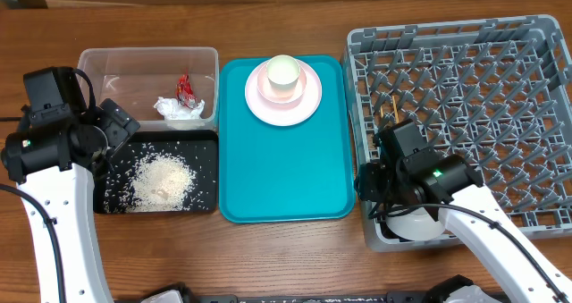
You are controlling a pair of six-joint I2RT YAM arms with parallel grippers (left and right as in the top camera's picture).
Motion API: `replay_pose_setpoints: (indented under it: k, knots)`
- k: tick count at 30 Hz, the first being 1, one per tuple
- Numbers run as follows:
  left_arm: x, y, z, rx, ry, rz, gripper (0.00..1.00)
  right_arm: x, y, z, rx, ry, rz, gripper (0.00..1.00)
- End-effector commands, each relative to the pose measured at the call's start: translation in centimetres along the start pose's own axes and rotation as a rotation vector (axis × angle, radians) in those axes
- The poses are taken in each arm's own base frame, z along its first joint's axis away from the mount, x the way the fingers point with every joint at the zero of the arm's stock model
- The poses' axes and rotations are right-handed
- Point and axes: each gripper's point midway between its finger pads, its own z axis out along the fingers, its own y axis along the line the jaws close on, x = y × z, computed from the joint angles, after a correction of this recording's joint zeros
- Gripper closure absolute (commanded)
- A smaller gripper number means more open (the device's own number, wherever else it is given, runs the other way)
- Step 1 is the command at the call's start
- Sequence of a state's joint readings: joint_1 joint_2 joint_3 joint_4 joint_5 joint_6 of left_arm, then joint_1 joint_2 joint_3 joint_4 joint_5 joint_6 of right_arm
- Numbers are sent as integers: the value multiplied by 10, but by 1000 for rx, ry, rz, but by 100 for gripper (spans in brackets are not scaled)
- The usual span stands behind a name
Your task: Sort waste into correct bins and load items into the dishwasher
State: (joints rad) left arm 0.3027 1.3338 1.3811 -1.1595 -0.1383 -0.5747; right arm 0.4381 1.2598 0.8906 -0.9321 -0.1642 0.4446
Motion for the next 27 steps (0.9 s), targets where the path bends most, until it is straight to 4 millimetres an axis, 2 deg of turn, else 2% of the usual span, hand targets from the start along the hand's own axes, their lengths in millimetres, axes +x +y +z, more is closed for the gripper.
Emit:
replay_pose_setpoints:
  k: [1, 15, 17, 22, 27]
  knots:
    - [-3, -3, -2, 9, -4, -12, 0, 2, 10, 0, -57, 17, 21, 53]
    - [-3, -3, -2, 9, -4, -11, 0, -2, 13, -3, -65, 3, 42, 53]
    - [-3, -3, -2, 9, -4, -12, 0, -8, 18, -13, -74, -20, 21, 50]
    - [-3, -3, -2, 9, -4, -12, 0, -23, 28, -62, -70, -97, 1, 47]
    - [-3, -3, -2, 9, -4, -11, 0, -9, 18, -92, -11, -85, 15, 47]
